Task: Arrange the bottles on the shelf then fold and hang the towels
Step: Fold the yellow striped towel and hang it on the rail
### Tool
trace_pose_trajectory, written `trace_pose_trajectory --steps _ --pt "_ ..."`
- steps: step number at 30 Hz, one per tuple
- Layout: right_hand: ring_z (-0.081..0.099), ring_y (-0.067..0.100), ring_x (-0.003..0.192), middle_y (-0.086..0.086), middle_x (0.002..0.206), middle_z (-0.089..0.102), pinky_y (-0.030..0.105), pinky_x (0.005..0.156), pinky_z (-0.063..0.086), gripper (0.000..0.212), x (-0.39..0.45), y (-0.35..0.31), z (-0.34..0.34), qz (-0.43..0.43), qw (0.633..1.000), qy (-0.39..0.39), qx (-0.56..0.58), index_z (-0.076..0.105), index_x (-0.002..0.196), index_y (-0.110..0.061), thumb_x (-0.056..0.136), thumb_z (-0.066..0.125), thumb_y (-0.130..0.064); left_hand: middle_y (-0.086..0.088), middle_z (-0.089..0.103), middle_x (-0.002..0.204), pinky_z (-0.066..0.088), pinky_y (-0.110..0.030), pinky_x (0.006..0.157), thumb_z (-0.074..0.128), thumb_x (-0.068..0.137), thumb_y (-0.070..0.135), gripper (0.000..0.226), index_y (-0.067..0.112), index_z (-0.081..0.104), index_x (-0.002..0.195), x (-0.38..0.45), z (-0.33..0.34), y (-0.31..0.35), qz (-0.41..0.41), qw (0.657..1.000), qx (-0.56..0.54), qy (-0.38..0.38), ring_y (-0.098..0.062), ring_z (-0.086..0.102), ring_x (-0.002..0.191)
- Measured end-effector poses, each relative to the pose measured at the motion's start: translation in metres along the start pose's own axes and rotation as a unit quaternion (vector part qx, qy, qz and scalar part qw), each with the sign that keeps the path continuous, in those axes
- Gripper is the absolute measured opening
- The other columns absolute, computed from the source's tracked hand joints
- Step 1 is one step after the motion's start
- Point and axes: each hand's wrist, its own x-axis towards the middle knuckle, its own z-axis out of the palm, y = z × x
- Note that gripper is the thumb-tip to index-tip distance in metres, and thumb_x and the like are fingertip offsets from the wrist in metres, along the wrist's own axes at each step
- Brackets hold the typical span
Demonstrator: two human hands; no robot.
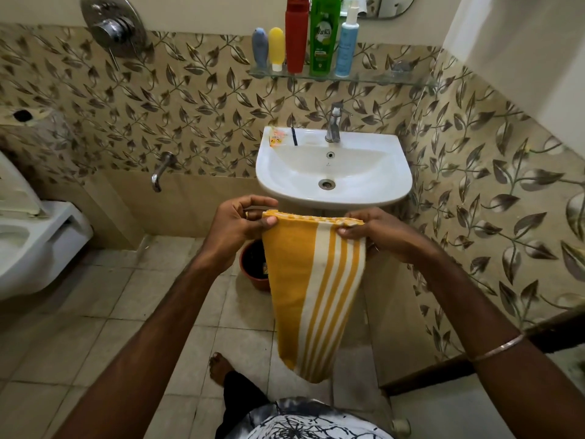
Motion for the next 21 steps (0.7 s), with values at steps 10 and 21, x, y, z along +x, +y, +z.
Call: trace_pose_trajectory --steps 10,21 --pt "0.06 0.007 0.112 -0.013 0.125 0.063 0.036 0.089 0.056 0.05 0.005 -0.012 0.016 -0.125 0.958 -0.036 -0.256 0.061 0.128 -0.034 0.082 0.079 -0.042 -0.016 0.075 0.094 0.062 -0.033 0.067 0.076 0.076 0.007 0.046 0.012 0.064 0.121 -0.015 0.016 0.008 0.021 0.998 -0.029 -0.051 -0.02 0.074 0.087" --pt "0.067 0.014 0.104 -0.003 0.109 0.07 0.042 0.091 0.056 0.033 0.01 -0.075 0.015 -0.237 0.944 -0.074 -0.216 0.07 0.115 -0.02 0.089 0.067 -0.041 0.009 0.067 0.122 0.057 -0.034 0.091 0.079 0.073 -0.005 0.072 0.039 0.052 0.123 -0.03 0.0 -0.025 -0.089 0.982 0.019 -0.166 -0.01 0.065 0.112"
